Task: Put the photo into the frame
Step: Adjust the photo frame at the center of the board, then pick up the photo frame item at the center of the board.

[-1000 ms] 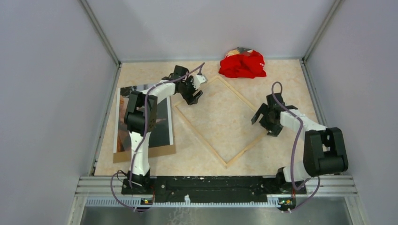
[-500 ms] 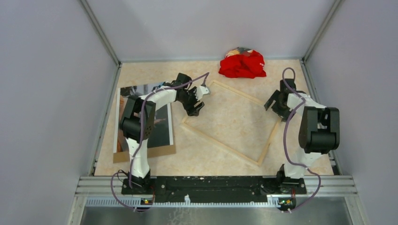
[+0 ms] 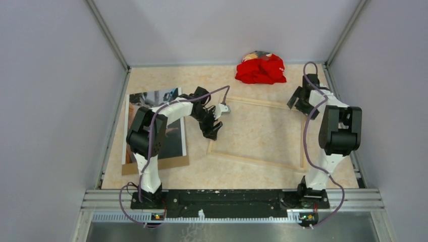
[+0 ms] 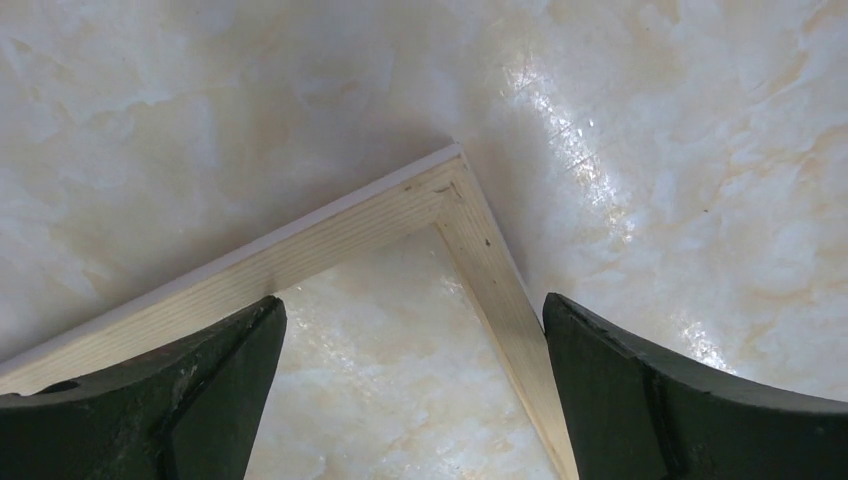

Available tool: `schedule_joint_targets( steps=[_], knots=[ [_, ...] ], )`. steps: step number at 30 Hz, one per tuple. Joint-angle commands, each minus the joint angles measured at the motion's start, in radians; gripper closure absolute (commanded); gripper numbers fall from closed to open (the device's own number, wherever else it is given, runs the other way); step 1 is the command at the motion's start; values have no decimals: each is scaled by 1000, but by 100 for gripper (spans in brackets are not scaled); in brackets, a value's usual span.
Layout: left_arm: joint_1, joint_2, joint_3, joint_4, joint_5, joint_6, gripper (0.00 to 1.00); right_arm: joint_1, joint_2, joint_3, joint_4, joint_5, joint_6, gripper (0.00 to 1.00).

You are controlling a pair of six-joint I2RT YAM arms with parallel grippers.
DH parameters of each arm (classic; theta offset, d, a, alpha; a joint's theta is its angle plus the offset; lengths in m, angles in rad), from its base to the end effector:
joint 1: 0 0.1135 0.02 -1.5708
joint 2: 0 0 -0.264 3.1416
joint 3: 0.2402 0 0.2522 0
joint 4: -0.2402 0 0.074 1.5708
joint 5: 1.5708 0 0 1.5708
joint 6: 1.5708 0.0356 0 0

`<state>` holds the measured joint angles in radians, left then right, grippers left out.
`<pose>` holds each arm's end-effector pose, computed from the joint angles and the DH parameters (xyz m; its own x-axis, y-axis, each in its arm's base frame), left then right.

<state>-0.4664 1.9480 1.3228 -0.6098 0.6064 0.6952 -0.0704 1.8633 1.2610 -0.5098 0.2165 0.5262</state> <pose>0.3348 -0.1912 0.1667 -0.3035 0.7421 -0.5977 0.9527 0.2268 -0.2021 0.3787 -0.0344 0.1794 -0.6912 0.5405 -0.4796 0.5907 0.8050 0.0558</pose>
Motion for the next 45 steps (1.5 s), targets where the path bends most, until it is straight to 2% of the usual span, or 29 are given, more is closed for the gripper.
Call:
schedule_joint_targets(
  steps=[1,5,8,12,18,22,26,31,35,40,43,45],
  knots=[
    [-67,-61,28,-92,162,-28,19,41,-39,88,-33,-28,10,1],
    [-25,-140,144,-179,119,-31,11,108,-111,137,-61,28,-15,1],
    [34,-216,188,-203,30,-42,6,193,-158,167,-40,27,-21,1],
    [223,-312,159,-202,-32,-46,4,355,-156,248,-10,-39,-31,1],
    [483,-398,52,-238,-251,16,8,602,4,415,84,-323,-61,2],
    [668,-425,6,-207,-354,17,15,715,183,595,1,-312,-100,2],
    [822,-429,-19,-167,-445,50,21,744,235,631,-90,-259,-86,5],
    [926,-445,-97,-104,-496,88,24,771,145,409,-16,-196,-57,6],
    [968,-440,-136,-71,-553,101,33,785,147,328,34,-215,-18,9],
    [1035,-438,-160,-41,-596,153,35,802,201,338,50,-214,-4,10],
    [1061,-437,-198,1,-704,200,34,802,211,389,18,-196,-6,10],
    [1083,-445,-225,28,-708,227,34,809,191,417,13,-165,-11,11]
  ],
)
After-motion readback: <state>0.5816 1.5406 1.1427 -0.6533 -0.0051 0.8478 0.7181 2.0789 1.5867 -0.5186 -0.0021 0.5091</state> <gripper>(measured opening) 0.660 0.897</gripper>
